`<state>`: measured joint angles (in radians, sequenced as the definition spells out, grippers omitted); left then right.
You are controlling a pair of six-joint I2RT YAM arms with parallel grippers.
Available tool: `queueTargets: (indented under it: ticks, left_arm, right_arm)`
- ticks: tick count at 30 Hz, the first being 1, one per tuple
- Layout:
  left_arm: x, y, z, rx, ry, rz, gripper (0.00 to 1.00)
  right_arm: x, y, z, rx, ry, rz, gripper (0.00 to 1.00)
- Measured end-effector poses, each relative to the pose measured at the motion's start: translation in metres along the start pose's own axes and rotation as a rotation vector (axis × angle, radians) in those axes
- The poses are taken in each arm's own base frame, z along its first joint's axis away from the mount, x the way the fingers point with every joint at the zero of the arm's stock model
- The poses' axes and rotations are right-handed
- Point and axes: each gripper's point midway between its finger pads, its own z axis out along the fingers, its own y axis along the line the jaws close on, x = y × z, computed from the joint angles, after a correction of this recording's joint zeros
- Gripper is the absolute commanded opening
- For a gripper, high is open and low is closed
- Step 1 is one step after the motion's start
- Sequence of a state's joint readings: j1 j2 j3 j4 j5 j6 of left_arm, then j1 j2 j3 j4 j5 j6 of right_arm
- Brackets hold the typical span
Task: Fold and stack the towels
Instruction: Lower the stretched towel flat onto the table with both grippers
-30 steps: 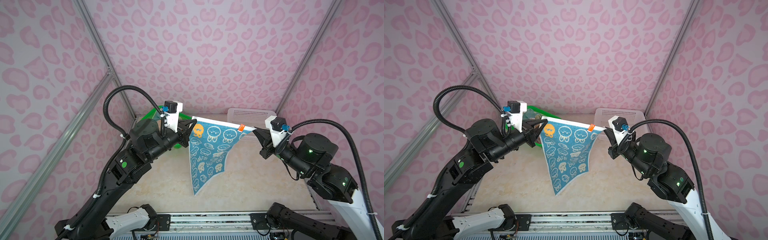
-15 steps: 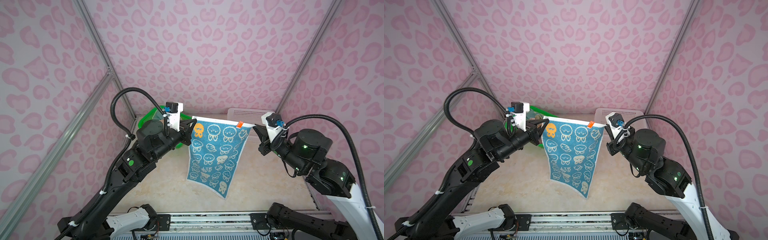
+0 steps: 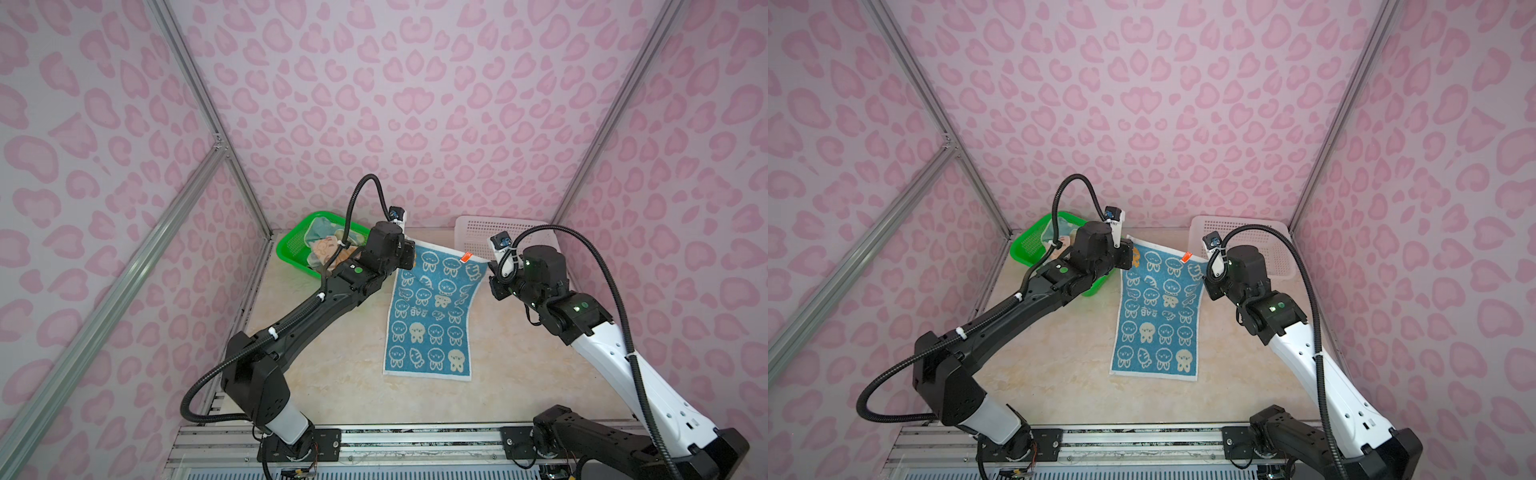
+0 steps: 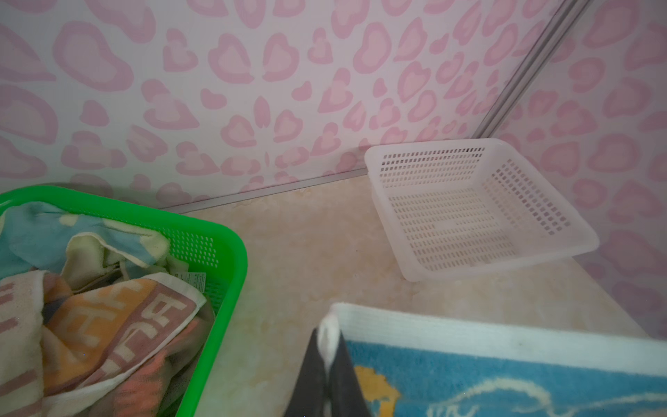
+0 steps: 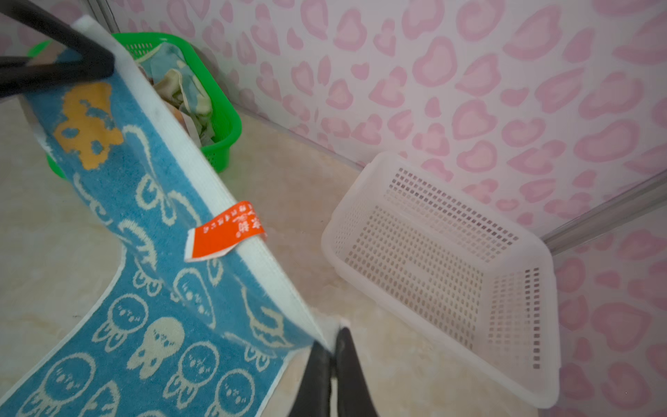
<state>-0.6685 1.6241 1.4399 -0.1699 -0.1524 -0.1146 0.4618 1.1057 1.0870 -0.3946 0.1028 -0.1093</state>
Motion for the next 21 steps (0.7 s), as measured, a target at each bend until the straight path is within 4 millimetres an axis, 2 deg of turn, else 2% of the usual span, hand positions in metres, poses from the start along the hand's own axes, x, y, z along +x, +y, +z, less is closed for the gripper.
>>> queueTargets:
  ticks: [5, 10, 14, 21]
  left_arm:
    - [0.036, 0.006, 0.028, -0.022, 0.013, 0.051, 0.02]
    - [0.053, 0.009, 0.034, -0.024, 0.000, 0.071, 0.02]
    - [0.074, 0.009, 0.029, -0.003, 0.040, 0.077, 0.02]
    - [0.100, 0.003, 0.000, 0.078, 0.101, 0.035, 0.02]
  right_arm:
    - [0.049, 0.011, 0.032, -0.036, 0.067, 0.050, 0.00]
    - [0.073, 0.022, 0.044, -0.080, 0.097, 0.087, 0.00]
    - [0.086, 0.031, 0.040, -0.121, 0.114, 0.117, 0.00]
    - [0.107, 0.049, 0.015, -0.203, 0.132, 0.189, 0.00]
